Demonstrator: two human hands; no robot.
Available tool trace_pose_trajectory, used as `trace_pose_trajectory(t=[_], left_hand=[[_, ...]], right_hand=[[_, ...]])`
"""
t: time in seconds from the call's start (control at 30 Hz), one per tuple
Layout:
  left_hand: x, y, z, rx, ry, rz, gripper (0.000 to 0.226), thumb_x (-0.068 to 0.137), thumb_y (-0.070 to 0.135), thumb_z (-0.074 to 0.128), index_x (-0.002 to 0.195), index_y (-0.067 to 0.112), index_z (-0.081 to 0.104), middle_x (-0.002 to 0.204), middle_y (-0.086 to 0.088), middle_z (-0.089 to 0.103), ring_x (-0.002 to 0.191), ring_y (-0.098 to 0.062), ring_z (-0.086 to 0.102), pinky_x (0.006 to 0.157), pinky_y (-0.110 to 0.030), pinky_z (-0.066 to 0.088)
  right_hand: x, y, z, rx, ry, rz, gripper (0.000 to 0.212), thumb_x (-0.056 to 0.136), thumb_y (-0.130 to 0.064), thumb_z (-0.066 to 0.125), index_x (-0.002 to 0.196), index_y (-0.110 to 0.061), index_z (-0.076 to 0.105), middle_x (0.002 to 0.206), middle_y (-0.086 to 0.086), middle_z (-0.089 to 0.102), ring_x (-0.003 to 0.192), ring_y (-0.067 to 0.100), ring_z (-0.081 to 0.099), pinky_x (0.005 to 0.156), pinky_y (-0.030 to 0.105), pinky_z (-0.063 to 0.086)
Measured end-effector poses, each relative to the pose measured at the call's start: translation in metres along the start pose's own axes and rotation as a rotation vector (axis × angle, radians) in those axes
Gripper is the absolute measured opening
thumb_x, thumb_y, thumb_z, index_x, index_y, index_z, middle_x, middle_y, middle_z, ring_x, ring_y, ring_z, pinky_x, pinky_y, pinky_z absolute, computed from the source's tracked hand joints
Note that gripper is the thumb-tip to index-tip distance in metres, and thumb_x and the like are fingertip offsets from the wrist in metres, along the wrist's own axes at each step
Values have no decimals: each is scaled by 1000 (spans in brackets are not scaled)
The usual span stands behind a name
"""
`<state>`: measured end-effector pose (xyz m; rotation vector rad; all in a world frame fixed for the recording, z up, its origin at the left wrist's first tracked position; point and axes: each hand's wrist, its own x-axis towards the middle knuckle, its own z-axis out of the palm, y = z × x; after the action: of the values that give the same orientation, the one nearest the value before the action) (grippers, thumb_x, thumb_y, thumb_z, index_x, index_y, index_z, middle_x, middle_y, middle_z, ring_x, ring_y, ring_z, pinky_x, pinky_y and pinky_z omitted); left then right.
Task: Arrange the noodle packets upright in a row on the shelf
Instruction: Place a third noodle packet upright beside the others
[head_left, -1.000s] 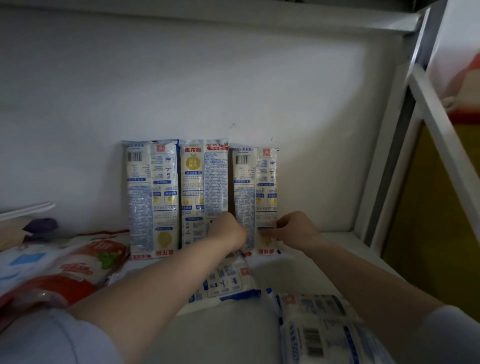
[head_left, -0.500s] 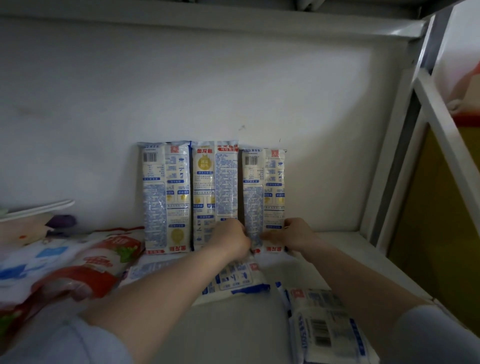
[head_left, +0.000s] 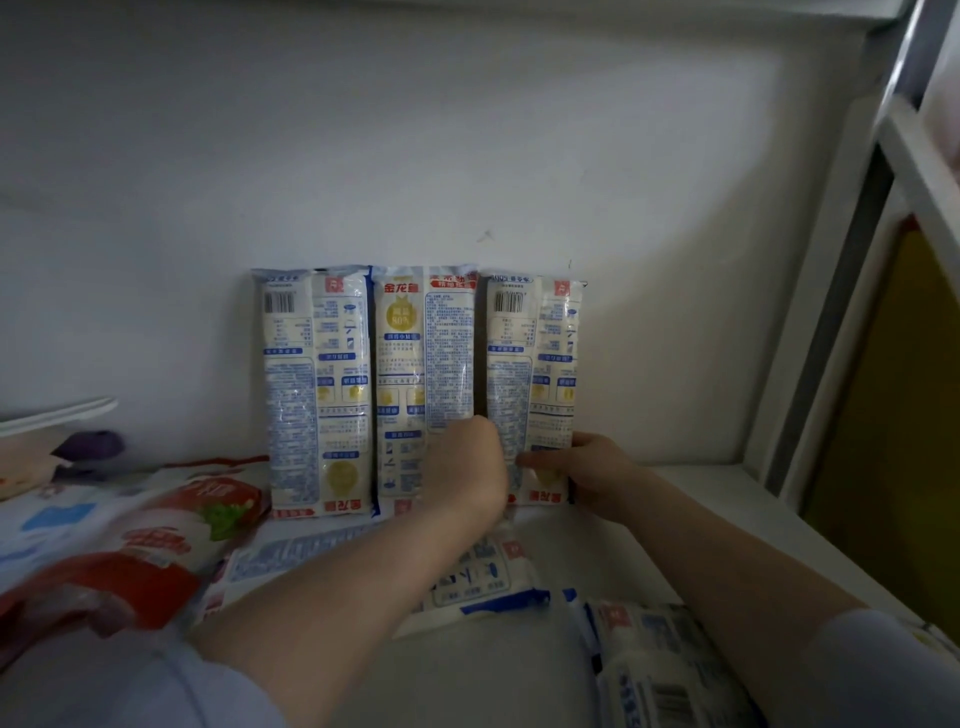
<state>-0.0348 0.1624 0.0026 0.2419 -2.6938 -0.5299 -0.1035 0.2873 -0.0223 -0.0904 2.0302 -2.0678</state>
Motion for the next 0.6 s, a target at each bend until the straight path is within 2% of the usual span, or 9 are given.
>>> trace_pose_trajectory(t=[0.2,0.33,0.43,0.5,0.6], left_hand=[[1,1,1,18,9,25,20,89,-6,48,77,9,55,69,-1,47,69,-17,52,61,-26,45],[1,-1,-3,-7,7,20,24,89,-6,49,70,9,52,66,0,45,64,-15,50,60,-25,43],[0,-12,-11,-44,-15,38,33,88,-1,53,58,13,49,60,-1,49,56,-14,51,52,-25,41],[-3,-22,-22,-57,-49,72,32,89,7,55,57,12,55,59,-2,55,57,-17,57,55,-29,50],[-13,-46,-48,-18,-131,155,38,89,18,58,51,13,58,51,-1,55,49,-15,56,61,-31,55]], right_hand=[[-1,0,1,-45,25,22,46,72,2,77,116,2,64,112,18,69,93,31,68,74,38,56],[-7,-2,3,-186,75,-7,44,72,-8,81,113,-2,66,107,14,71,80,24,68,64,30,54],[-14,-6,4,-397,131,-84,35,72,-20,82,103,-8,71,93,7,70,72,17,65,55,24,51],[-22,-9,2,-641,164,-128,22,75,-30,79,84,-12,70,77,3,67,63,13,61,51,23,47],[-42,-19,0,-1054,234,-122,39,82,-47,68,63,-16,53,67,3,57,64,19,57,46,22,35]])
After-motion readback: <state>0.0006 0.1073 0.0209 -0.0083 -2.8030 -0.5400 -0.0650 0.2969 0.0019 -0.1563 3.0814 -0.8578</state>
